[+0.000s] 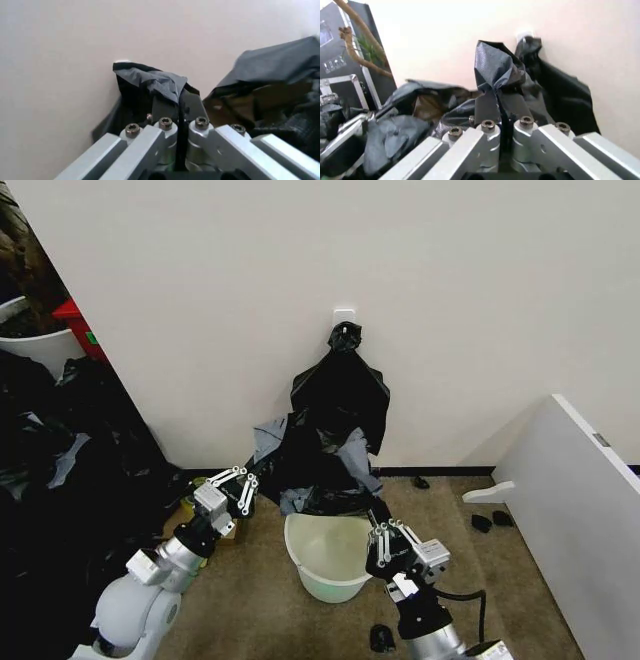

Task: Place the garbage bag over the trash bin.

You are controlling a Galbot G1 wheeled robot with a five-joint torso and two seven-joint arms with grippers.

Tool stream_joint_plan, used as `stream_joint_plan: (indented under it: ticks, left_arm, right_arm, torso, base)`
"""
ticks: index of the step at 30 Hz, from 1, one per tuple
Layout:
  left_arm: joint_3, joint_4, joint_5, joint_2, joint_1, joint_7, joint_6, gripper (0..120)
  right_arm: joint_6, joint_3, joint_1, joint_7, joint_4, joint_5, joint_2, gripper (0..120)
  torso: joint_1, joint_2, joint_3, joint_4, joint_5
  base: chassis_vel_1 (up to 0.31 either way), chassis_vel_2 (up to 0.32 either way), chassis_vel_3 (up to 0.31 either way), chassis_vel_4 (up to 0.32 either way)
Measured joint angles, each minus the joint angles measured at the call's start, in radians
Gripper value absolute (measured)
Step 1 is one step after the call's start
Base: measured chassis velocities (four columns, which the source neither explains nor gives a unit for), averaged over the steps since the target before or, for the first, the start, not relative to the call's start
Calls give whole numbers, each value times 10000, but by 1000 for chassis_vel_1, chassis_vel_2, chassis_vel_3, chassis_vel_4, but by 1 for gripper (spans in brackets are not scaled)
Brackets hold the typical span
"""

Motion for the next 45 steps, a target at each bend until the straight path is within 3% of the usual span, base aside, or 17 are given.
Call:
stream_joint_plan:
  ticks: [9, 14, 19, 25, 31, 37, 45]
  left_arm:
    - [602, 714, -219, -817, 331, 285, 251, 0]
    - [651, 874, 38, -949, 417, 281, 275, 0]
    - [601, 873, 772, -956, 374, 29, 250, 0]
    - [461, 888, 2653, -1048, 137, -508, -134, 0]
    - [535, 1098, 3082, -1073, -12, -523, -340, 0]
    - [717, 1694, 3591, -1158, -283, -535, -588, 0]
    - [1255, 2678, 3648, -1325, -368, -700, -807, 0]
  right_arm:
    - [-125, 138, 655, 58, -670, 429, 108, 0]
    - [-345, -97, 897, 129, -984, 802, 89, 0]
    - [-413, -455, 1190, -141, -1405, 1140, 104, 0]
    - [-299, -660, 1642, -779, -1883, 1969, 235, 0]
    - [-495, -575, 2121, -690, -2210, 2989, 324, 0]
    - [-1037, -363, 2500, 352, -2606, 3769, 296, 0]
    - [-2000, -128, 2222, 2051, -2474, 3281, -110, 0]
  torso:
    - [0, -2, 0, 0, 0]
    - [0, -2, 1, 1, -1]
    - [0, -2, 1, 0, 0]
    - [0, -3, 1, 0, -2]
    - [1, -3, 1, 0, -1]
    - [1, -3, 1, 0, 1]
    - [2, -3, 1, 0, 0]
  base:
    - [0, 0, 0, 0]
    - [0, 0, 0, 0]
    - [0, 0, 0, 0]
    - [0, 0, 0, 0]
    - [0, 0, 0, 0]
    - [0, 0, 0, 0]
    - [0, 0, 0, 0]
